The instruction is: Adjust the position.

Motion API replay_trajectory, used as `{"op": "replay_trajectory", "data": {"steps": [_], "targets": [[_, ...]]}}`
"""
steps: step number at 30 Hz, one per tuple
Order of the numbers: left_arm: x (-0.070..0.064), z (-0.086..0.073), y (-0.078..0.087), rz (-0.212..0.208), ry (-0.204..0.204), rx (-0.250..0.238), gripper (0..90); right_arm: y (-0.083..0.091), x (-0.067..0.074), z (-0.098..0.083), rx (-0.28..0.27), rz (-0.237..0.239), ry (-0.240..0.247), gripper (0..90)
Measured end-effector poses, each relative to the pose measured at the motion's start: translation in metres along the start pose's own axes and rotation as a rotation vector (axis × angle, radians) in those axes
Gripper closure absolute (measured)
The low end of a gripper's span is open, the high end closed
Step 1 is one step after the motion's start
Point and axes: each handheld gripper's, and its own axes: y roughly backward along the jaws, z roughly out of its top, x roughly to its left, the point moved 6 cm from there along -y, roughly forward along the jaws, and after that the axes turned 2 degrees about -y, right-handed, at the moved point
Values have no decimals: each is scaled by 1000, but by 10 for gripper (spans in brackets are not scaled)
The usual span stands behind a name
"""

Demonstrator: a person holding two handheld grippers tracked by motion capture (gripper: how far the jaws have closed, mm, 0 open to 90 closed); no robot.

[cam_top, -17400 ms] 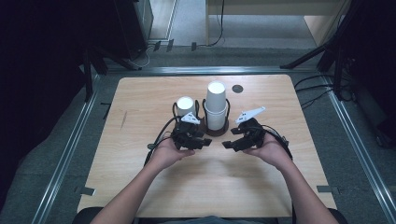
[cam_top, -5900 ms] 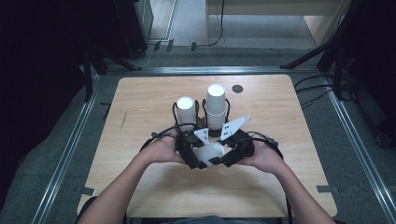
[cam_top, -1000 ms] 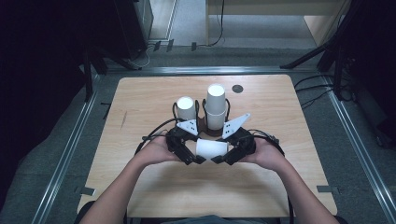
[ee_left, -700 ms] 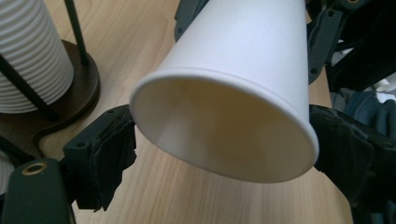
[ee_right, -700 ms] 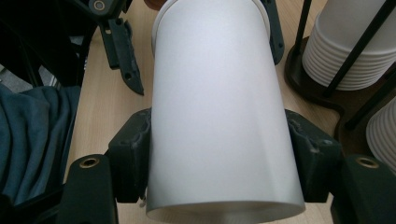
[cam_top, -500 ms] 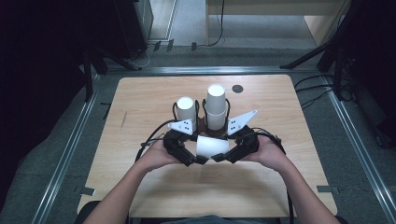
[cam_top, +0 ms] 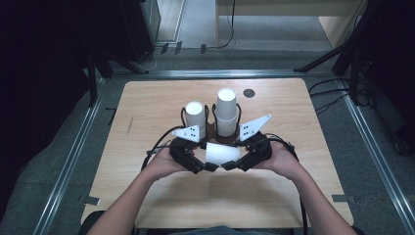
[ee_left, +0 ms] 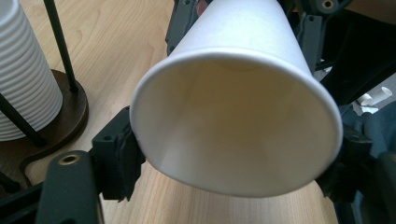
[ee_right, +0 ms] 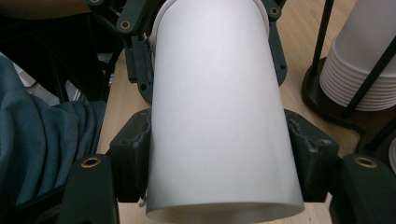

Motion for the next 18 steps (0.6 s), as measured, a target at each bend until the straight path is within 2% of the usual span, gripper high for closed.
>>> {"op": "replay_trajectory", "data": {"steps": [3, 9, 13, 15, 18], "targets": [[0, 1, 4, -28, 6, -26, 271, 2, 1, 1, -11, 17, -10, 347], [-1, 0, 3, -30, -1, -10, 283, 3, 2, 2, -8, 6, -6, 336], [2, -2, 7, -15, 2, -3, 280, 3, 0, 0, 0, -15, -19, 291], [5, -3, 12, -17, 15, -22, 277, 5, -1, -1, -4, -29, -24, 284], [7, -4, 18, 2, 14, -23, 276, 8, -3, -6, 9, -67, -23, 245]]}}
